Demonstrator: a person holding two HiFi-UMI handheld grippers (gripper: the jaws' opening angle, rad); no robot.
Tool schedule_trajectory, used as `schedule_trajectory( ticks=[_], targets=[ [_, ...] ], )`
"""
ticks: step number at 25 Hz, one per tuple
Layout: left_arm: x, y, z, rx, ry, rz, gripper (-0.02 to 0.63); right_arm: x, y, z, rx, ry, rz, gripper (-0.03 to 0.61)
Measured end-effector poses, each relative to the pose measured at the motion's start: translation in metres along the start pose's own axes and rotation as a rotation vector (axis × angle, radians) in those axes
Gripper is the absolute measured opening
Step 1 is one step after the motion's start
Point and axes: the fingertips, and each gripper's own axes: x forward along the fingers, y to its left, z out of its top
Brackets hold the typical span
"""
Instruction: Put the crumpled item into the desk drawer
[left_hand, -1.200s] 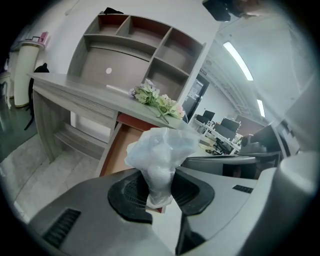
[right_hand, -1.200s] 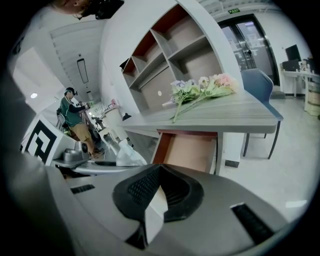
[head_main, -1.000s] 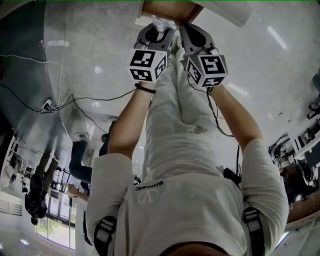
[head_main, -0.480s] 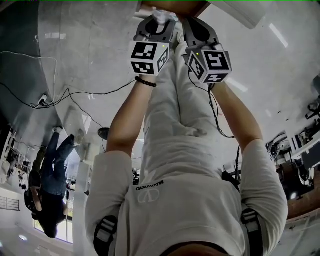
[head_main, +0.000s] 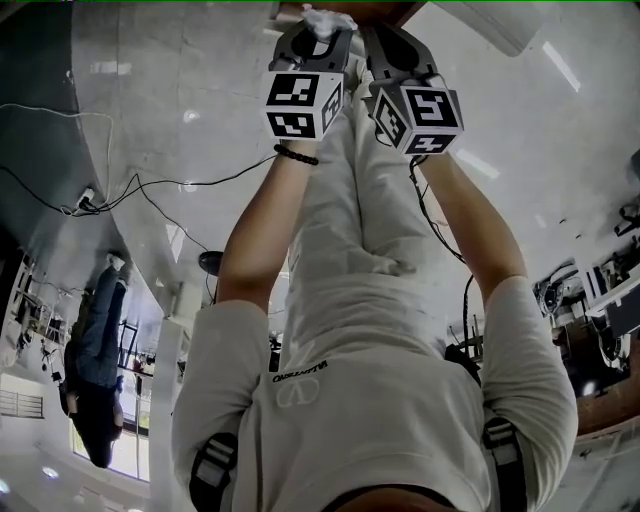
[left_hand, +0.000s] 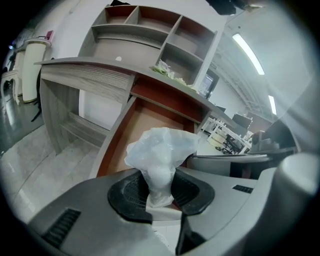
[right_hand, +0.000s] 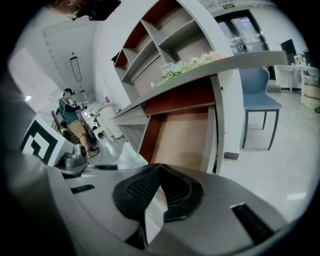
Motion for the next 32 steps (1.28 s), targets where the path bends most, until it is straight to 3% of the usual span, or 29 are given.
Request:
schedule_trajectory(
  ticks=[32],
  targets=[
    [0.019, 0.017, -0.019, -0.033, 0.030, 0.046, 0.100, 0.018, -0.022, -0.019, 0.033, 0.017, -0.056, -0.002]
  ],
)
